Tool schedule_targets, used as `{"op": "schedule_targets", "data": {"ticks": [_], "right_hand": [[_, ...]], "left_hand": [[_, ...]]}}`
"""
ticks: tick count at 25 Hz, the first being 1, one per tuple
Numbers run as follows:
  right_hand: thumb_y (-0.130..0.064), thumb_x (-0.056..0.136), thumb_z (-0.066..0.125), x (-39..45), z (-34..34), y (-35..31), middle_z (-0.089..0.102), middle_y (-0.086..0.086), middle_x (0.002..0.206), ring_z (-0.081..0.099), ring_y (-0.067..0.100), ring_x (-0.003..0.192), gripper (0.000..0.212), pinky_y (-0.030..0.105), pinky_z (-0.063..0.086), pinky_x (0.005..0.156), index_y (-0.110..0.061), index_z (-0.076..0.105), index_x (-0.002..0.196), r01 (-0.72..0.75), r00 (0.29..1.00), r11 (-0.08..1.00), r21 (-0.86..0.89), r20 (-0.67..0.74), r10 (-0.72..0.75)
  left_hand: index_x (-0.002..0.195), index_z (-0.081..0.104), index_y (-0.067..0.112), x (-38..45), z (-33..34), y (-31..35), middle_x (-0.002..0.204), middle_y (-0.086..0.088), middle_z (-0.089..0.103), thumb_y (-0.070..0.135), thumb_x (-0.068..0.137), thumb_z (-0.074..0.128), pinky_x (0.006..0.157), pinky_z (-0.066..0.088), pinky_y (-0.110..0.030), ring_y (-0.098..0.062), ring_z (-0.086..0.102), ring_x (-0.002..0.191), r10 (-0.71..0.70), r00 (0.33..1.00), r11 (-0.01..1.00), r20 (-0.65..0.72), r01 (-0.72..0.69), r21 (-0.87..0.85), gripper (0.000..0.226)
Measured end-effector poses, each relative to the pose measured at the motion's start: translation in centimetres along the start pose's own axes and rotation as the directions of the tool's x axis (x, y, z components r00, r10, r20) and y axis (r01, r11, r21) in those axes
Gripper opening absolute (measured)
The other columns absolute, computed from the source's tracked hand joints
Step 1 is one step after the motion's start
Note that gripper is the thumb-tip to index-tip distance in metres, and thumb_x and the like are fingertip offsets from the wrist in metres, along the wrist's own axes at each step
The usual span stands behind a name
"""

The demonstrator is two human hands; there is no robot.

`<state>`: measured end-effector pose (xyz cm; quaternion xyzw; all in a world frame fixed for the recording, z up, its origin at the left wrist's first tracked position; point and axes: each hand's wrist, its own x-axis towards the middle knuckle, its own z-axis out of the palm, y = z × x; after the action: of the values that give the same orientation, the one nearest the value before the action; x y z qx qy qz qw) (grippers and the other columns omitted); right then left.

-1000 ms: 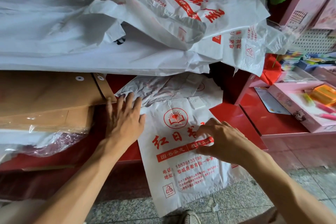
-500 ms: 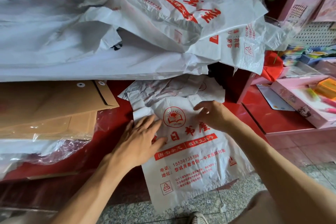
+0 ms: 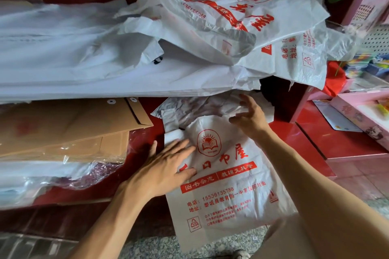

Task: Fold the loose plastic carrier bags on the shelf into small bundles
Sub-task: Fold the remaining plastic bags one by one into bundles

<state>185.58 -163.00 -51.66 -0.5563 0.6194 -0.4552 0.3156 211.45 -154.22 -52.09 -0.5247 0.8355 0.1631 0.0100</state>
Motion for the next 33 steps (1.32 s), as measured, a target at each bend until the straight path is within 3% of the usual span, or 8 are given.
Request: {"op": "schedule_targets", "data": {"ticks": [3, 6, 8, 12, 17, 22, 28, 33], "right_hand": [[-0.005, 0.076, 0.078, 0.5, 0.2, 0.1, 0.061, 0.002, 0.102, 0.062, 0.02, 0.089, 0.062, 0.029, 0.05, 0.075, -0.016, 0.052, 0.132, -0.15, 0.988, 0.979, -0.142, 0.014, 0.153], [-0.006, 0.074, 0.081, 0.8, 0.7, 0.1, 0.068, 0.007, 0.088, 0.064, 0.019, 0.072, 0.045, 0.023, 0.049, 0.058, -0.008, 0.063, 0.116, -0.186, 0.983, 0.982, 0.023, 0.013, 0.186], [-0.015, 0.07, 0.085, 0.7, 0.9, 0.3, 0.069, 0.005, 0.096, 0.066, 0.023, 0.084, 0.049, 0.026, 0.05, 0.063, -0.013, 0.064, 0.115, -0.14, 0.99, 0.99, 0.026, 0.004, 0.14], [-0.028, 0.074, 0.081, 0.1, 2.0, -0.5, 0.067, -0.002, 0.119, 0.061, 0.023, 0.112, 0.072, 0.047, 0.048, 0.095, -0.028, 0.046, 0.137, 0.053, 0.986, 0.921, -0.386, 0.167, 0.014], [-0.023, 0.077, 0.079, -0.1, 2.3, -1.1, 0.07, 0.001, 0.103, 0.066, 0.022, 0.093, 0.053, 0.038, 0.056, 0.079, -0.022, 0.055, 0.125, 0.098, 0.991, 0.966, -0.24, 0.107, -0.074], [-0.019, 0.079, 0.065, -0.2, 1.7, -1.3, 0.067, 0.006, 0.104, 0.063, 0.025, 0.089, 0.03, 0.029, 0.048, 0.067, -0.021, 0.069, 0.109, 0.108, 0.976, 0.753, -0.649, 0.215, 0.045], [-0.016, 0.079, 0.076, 0.3, 0.2, -0.3, 0.066, 0.003, 0.07, 0.061, 0.016, 0.057, 0.007, 0.031, 0.052, 0.053, -0.015, 0.075, 0.085, -0.089, 0.991, 0.99, -0.112, -0.111, 0.076], [-0.017, 0.081, 0.077, 0.2, -0.8, -0.8, 0.063, 0.008, 0.08, 0.053, 0.014, 0.05, 0.03, 0.02, 0.041, 0.041, -0.001, 0.066, 0.104, -0.23, 0.949, 0.893, 0.387, -0.114, 0.294]], "left_hand": [[0.154, 0.008, 0.039, -0.3, 0.0, -0.4, 0.162, 0.017, -0.007, 0.056, 0.099, 0.035, 0.118, -0.016, -0.052, 0.0, -0.014, 0.146, 0.003, 1.0, 1.0, 0.019, -0.003, -0.008, 0.064], [0.154, 0.01, 0.039, -0.6, -0.1, -0.8, 0.162, 0.018, -0.006, 0.055, 0.099, 0.038, 0.118, -0.016, -0.051, 0.001, -0.013, 0.146, 0.007, 1.0, 1.0, 0.015, -0.006, -0.026, 0.064], [0.154, 0.011, 0.039, -0.7, -0.1, -1.0, 0.162, 0.018, -0.005, 0.054, 0.098, 0.04, 0.118, -0.016, -0.051, 0.002, -0.013, 0.146, 0.012, 1.0, 0.999, 0.022, -0.011, -0.038, 0.065], [0.154, 0.01, 0.04, -0.8, -0.2, -0.9, 0.161, 0.019, -0.006, 0.051, 0.099, 0.041, 0.118, -0.016, -0.05, 0.003, -0.014, 0.145, 0.022, 0.999, 0.998, 0.036, -0.02, -0.054, 0.064], [0.154, 0.011, 0.039, -0.9, -0.3, -0.8, 0.161, 0.02, -0.005, 0.049, 0.099, 0.042, 0.117, -0.018, -0.05, 0.006, -0.014, 0.143, 0.027, 0.999, 0.998, 0.033, -0.025, -0.055, 0.064], [0.154, 0.012, 0.039, -0.8, -0.3, -1.0, 0.161, 0.02, -0.005, 0.049, 0.098, 0.043, 0.116, -0.019, -0.05, 0.005, -0.013, 0.144, 0.019, 1.0, 0.998, 0.024, -0.018, -0.058, 0.065], [0.153, 0.012, 0.042, -0.8, -0.4, -1.1, 0.161, 0.021, -0.005, 0.051, 0.098, 0.043, 0.117, -0.017, -0.052, 0.003, -0.011, 0.145, 0.007, 1.0, 0.999, 0.016, -0.007, -0.054, 0.064], [0.153, 0.014, 0.041, -0.7, -0.5, -1.2, 0.161, 0.021, -0.004, 0.047, 0.099, 0.043, 0.117, -0.018, -0.052, 0.003, -0.012, 0.145, 0.01, 1.0, 0.998, 0.001, -0.01, -0.064, 0.061]]}}
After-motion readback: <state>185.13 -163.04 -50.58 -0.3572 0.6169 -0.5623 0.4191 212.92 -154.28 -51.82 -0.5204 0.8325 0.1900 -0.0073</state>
